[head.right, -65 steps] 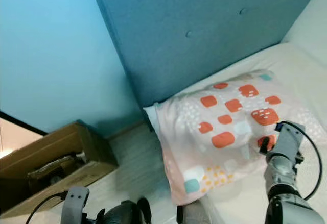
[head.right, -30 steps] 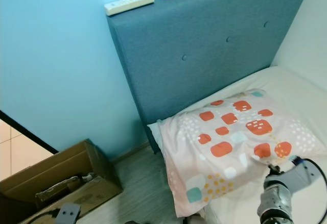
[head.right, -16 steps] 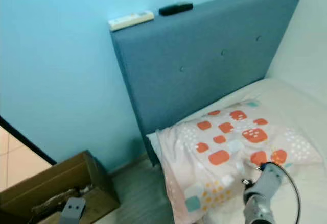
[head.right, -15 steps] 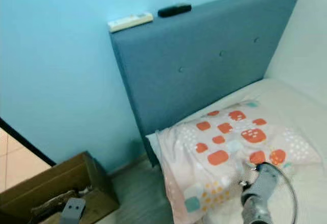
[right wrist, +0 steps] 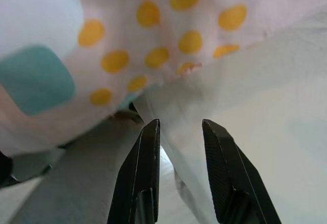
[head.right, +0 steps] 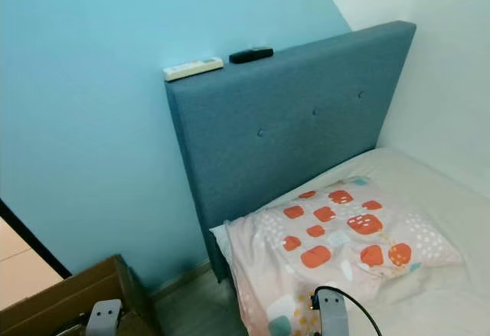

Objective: Clean up the room

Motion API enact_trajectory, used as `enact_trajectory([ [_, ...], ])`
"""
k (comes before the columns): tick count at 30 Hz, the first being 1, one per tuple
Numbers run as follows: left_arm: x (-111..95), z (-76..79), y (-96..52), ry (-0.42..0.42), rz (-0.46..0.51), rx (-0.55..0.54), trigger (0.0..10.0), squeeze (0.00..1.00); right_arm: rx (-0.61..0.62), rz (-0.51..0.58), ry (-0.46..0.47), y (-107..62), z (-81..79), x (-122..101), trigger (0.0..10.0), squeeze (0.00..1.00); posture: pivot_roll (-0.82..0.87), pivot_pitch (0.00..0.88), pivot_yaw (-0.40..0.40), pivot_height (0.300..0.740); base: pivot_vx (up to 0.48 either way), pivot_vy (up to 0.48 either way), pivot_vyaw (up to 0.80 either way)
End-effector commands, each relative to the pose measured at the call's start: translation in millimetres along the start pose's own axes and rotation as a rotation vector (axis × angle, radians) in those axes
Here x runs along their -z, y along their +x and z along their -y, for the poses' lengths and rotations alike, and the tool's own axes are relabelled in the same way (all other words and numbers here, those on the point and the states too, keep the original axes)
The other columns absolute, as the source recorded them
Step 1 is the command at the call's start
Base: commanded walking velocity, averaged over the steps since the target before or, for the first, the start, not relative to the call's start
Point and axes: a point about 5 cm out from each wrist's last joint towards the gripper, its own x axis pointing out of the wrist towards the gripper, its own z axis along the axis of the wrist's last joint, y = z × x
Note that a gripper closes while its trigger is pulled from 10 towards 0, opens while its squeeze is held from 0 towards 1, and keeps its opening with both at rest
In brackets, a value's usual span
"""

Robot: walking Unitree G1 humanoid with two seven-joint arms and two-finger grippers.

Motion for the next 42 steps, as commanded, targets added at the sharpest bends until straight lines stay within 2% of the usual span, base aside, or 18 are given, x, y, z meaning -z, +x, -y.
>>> enact_trajectory([
  [1,3.0,2.6,0.5,-0.031,-0.035,-0.019,10.0,0.00,-0.006,-0.020,-0.048,-0.3,1.0,2.7,10.0,0.00,-0.03,0.000,0.005,0.720,0.000,0.000,0.00],
  [3,6.0,4.1,0.4,-0.033,-0.057,-0.028,10.0,0.00,-0.010,-0.022,-0.086,-0.1,1.4,1.5,10.0,0.00,-0.03,0.004,0.009,0.720,0.000,0.000,0.00],
  [7,9.4,5.4,0.0,-0.033,-0.075,-0.035,10.0,0.00,-0.010,-0.022,-0.100,0.3,0.9,-0.3,10.0,0.00,-0.03,0.007,0.011,0.720,0.000,0.000,0.00],
  [12,9.3,9.3,0.5,-0.018,-0.087,-0.032,10.0,0.00,-0.041,-0.006,-0.156,2.1,-9.2,-11.2,10.0,0.00,-0.02,0.012,-0.001,0.720,-0.312,0.000,0.00],
  [18,8.1,13.9,1.1,-0.021,-0.085,-0.031,10.0,0.00,-0.059,0.008,-0.210,3.1,-13.8,-19.6,10.0,0.00,-0.01,0.013,-0.017,0.720,-0.292,0.000,0.00],
  [23,9.7,15.5,0.9,-0.022,-0.090,-0.028,10.0,0.00,-0.058,0.008,-0.222,3.2,-12.3,-20.9,10.0,0.00,-0.02,0.012,-0.018,0.720,-0.288,0.000,0.00],
  [33,16.1,14.2,-0.5,-0.015,-0.111,-0.031,10.0,0.00,-0.028,-0.037,-0.214,1.5,-0.6,-6.6,10.0,0.00,-0.03,0.013,-0.014,0.720,-0.286,0.000,0.00],
  [42,15.9,15.1,-0.4,-0.010,-0.111,-0.027,10.0,0.00,-0.017,-0.051,-0.215,0.8,2.3,-2.2,10.0,0.00,-0.03,0.013,-0.013,0.720,-0.284,0.000,0.00],
])
